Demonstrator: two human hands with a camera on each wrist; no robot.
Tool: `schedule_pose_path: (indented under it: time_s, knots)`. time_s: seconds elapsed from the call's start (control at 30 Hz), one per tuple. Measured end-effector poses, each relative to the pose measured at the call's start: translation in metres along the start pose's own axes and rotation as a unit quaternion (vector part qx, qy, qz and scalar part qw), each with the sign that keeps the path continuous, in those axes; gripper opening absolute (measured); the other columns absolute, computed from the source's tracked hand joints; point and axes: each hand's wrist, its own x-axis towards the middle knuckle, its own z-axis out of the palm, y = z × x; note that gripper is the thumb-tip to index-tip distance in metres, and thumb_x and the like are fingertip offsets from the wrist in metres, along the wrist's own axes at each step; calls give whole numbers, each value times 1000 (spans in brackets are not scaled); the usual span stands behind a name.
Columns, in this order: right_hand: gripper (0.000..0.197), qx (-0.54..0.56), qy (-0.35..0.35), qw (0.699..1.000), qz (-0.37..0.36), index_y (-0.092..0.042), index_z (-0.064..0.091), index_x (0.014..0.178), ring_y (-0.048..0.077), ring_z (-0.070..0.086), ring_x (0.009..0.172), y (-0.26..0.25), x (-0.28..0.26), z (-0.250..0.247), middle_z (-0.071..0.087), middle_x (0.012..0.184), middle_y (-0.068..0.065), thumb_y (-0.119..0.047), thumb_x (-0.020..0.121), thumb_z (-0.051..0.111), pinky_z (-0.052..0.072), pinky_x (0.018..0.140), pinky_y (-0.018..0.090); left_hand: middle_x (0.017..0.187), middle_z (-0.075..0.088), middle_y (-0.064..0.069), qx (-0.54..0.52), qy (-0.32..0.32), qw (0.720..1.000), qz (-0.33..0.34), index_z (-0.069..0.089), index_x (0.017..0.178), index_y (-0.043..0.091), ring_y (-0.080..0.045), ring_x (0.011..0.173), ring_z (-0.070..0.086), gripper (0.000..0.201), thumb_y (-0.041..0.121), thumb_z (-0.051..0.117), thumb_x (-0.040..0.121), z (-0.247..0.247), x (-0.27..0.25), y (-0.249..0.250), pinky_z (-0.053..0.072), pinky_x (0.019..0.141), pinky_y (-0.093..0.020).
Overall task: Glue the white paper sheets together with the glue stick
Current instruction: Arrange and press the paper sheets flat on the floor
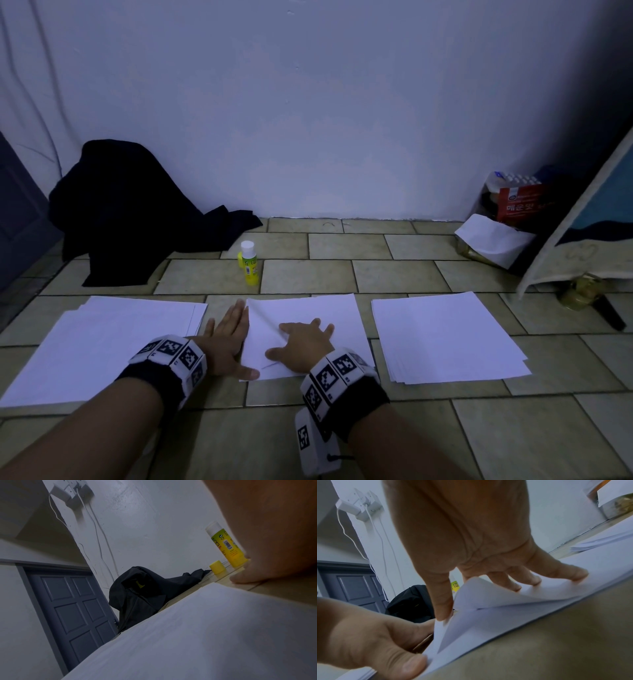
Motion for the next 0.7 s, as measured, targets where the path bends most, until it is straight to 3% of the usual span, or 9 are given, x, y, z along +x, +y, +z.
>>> schedule_pose_path:
  time_s: [0.23,0.43,0.5,0.57,0.6,0.7]
  knots:
    - [70,-29,-9,1000,-3,-21,29,149,39,2,145,-2,0,-2,26,155,10,-54,91,48,-5,113,58,147,-43,-11,-45,15,999,6,-38,139,5,-25,143,-28,128,56,65,83,1,1,-1,-11,117,-44]
    - [78,-42,-11,999,2,-20,25,150,39,1,145,-4,1,-1,23,156,9,-62,89,47,-6,113,59,156,-29,-9,-136,27,990,12,-43,135,6,-29,145,-19,142,40,80,73,-11,-12,-1,-5,118,-39]
    - [78,-39,-10,999,2,-21,24,151,39,2,145,-4,1,-1,23,157,9,-63,89,45,-5,113,59,156,-28,-9,-127,17,992,20,-41,137,6,-28,146,-18,149,49,82,66,-11,-11,-4,-5,118,-40]
    - [72,-36,-9,999,6,-22,24,151,39,2,145,-3,2,0,24,156,8,-60,92,42,-5,113,59,155,-31,-8,-109,5,994,28,-39,139,7,-24,145,-20,161,74,75,47,-11,-8,-6,-8,117,-40]
    - [68,-34,-7,999,9,-22,25,150,38,3,145,-4,3,-1,25,156,8,-57,94,40,-4,113,58,155,-32,-7,-103,6,994,26,-38,140,7,-22,145,-21,159,77,71,49,-9,-7,-6,-9,117,-41]
    - [56,-45,-8,999,20,-22,29,148,39,8,144,-4,5,-1,33,151,9,-44,98,38,0,114,59,156,-29,-9,-100,38,994,11,-30,144,5,-22,147,-17,124,59,63,82,-5,-1,-3,-5,119,-42]
